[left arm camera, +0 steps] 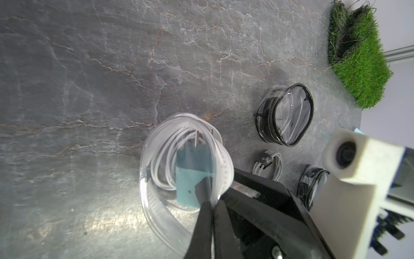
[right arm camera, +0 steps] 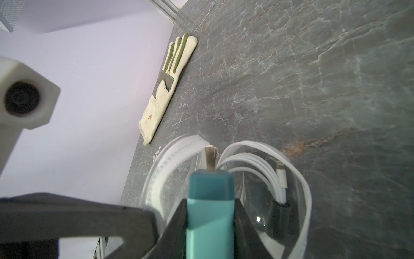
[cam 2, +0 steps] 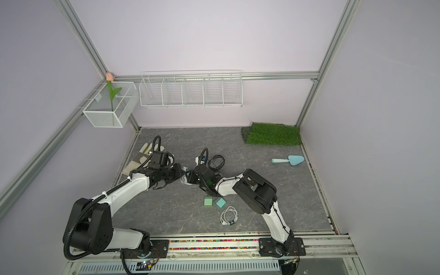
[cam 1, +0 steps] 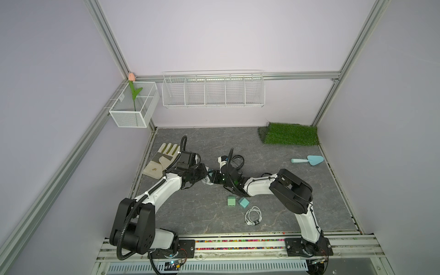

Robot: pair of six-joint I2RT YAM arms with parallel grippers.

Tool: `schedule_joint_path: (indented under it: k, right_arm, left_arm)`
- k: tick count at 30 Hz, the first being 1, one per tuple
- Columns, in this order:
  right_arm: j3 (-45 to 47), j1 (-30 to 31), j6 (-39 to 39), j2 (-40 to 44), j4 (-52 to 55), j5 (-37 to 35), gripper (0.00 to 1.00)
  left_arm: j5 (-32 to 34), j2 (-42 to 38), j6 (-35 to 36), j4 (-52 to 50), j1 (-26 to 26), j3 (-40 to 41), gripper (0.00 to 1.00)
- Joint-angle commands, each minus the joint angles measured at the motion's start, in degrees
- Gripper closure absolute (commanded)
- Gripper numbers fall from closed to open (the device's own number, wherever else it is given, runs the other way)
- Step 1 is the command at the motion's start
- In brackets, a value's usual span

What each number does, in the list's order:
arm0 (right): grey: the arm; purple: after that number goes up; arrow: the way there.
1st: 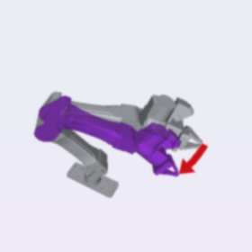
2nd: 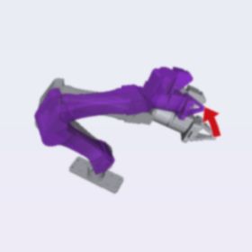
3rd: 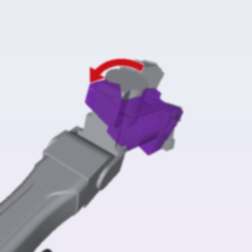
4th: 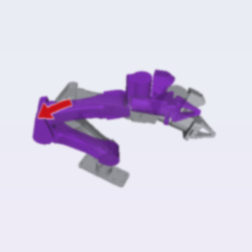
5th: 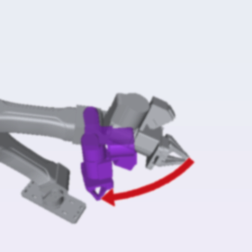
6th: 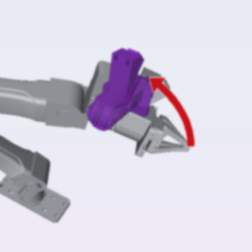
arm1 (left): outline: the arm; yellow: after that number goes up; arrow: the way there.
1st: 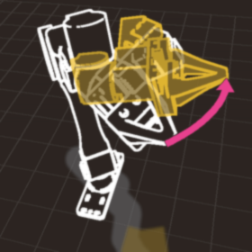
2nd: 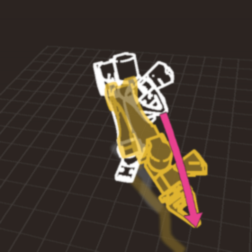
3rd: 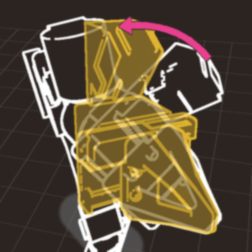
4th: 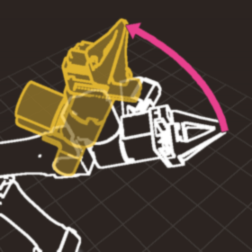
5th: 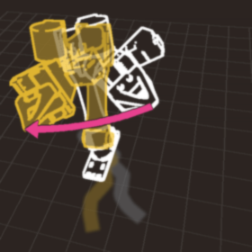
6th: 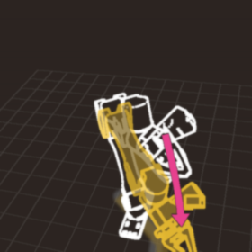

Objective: Pack away charging kits
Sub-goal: Place the plug in the storage bag.

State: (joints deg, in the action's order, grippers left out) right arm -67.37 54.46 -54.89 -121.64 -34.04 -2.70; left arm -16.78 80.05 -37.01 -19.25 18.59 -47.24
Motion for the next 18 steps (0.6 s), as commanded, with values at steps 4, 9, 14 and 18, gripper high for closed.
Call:
schedule_joint_path:
  k: [4, 9, 14, 18]
  right_arm:
    - [-1.2, 0.0, -1.5, -1.0, 5.2, -0.9, 0.63]
    - [-0.7, 0.0, 0.4, 0.9, 9.3, -3.7, 0.50]
    - [-2.5, 0.1, 3.9, 2.5, 12.5, -4.8, 0.45]
    - [-4.2, 0.4, 6.7, 4.6, 18.1, -7.3, 0.37]
  left_arm:
    - [-0.4, -0.6, 0.5, -0.6, -0.1, -0.4, 1.00]
    - [-0.1, -0.4, 0.5, -0.8, -0.1, -0.5, 1.00]
    - [0.0, -0.8, 0.6, -0.9, -0.1, -0.4, 1.00]
    - [0.1, -0.8, 0.6, -0.9, -0.1, -0.4, 1.00]
